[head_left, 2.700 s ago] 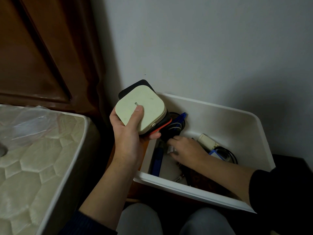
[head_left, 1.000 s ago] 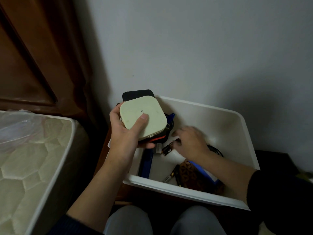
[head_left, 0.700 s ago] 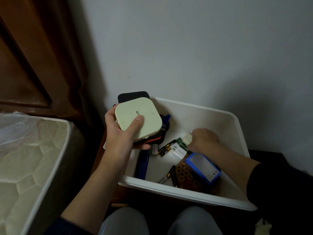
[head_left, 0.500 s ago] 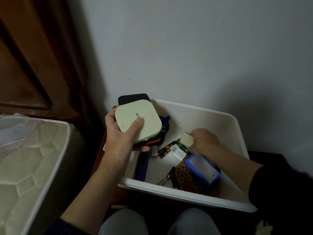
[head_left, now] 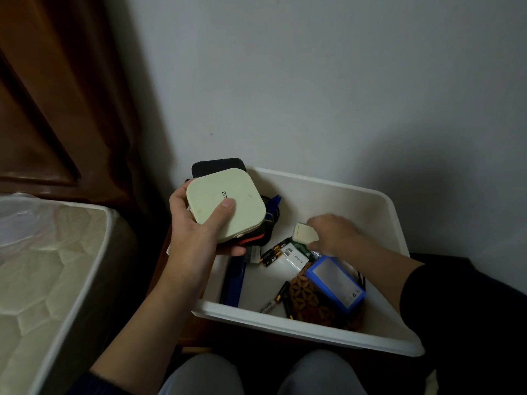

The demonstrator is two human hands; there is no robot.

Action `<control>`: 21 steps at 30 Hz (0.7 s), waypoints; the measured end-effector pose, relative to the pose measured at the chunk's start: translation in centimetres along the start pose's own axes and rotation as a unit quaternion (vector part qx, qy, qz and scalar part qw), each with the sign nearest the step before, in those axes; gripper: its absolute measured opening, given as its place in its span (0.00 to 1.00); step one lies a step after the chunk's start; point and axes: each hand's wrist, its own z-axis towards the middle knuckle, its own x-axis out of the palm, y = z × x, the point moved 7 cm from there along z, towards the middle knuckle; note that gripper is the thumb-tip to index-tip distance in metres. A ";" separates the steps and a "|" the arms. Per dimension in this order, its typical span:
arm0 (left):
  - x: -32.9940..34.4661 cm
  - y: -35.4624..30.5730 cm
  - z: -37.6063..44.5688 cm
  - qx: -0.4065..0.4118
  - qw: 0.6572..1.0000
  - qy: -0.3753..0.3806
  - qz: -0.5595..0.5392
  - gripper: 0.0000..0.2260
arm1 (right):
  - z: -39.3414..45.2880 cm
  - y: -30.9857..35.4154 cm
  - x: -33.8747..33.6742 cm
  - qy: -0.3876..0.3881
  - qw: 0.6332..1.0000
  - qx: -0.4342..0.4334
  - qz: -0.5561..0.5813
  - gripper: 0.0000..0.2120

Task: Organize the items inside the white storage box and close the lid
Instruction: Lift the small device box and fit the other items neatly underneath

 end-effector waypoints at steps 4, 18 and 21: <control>0.0 0.1 0.1 -0.002 1.000 -0.004 -0.003 0.28 | -0.1 -0.8 1.1 0.089 0.991 -0.015 0.098 0.26; 0.0 0.1 0.1 0.002 1.000 -0.006 -0.001 0.29 | -0.9 -0.5 -0.3 -0.066 0.993 -0.083 -0.052 0.16; 0.0 0.0 0.1 0.006 1.000 -0.012 0.000 0.28 | -1.1 0.4 -0.6 -0.103 0.987 -0.095 -0.080 0.21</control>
